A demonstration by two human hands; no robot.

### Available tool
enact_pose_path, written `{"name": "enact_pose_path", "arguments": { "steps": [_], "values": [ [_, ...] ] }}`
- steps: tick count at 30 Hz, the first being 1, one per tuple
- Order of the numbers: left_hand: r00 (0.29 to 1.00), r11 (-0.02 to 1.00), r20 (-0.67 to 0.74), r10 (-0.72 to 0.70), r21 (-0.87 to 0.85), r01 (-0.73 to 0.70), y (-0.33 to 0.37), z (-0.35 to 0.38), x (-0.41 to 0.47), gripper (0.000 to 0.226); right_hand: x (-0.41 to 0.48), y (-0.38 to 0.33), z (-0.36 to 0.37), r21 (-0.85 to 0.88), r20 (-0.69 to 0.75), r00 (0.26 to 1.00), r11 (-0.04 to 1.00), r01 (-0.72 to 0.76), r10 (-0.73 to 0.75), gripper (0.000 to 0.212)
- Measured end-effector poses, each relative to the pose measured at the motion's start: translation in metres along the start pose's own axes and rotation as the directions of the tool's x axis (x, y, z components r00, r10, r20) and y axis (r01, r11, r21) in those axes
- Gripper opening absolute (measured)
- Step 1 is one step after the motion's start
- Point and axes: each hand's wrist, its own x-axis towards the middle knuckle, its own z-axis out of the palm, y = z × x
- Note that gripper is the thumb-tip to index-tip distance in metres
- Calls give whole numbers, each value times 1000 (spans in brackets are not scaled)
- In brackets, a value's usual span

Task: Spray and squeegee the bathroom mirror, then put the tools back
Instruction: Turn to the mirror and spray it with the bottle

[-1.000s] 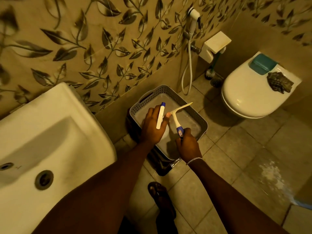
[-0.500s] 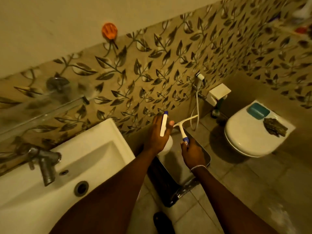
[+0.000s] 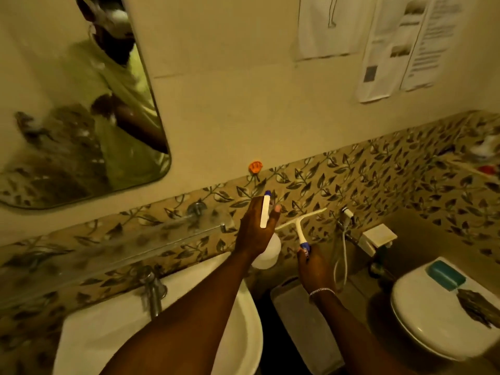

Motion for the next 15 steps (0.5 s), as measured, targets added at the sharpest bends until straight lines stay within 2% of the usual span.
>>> {"name": "enact_pose_path", "arguments": {
  "steps": [7, 11, 15],
  "values": [
    [987, 998, -148, 61, 11, -60, 34, -81, 31, 44, -11, -73, -10, 74, -123, 985, 989, 131, -122, 33],
    [972, 997, -226, 69, -5, -71, 43, -127, 44, 29, -19, -113, -8, 164, -201, 963, 963, 216, -181, 33],
    [951, 996, -298, 84, 10, -85, 54, -176, 50, 24, -25, -154, -2, 226, -256, 930, 919, 323, -263, 32]
  ]
}}
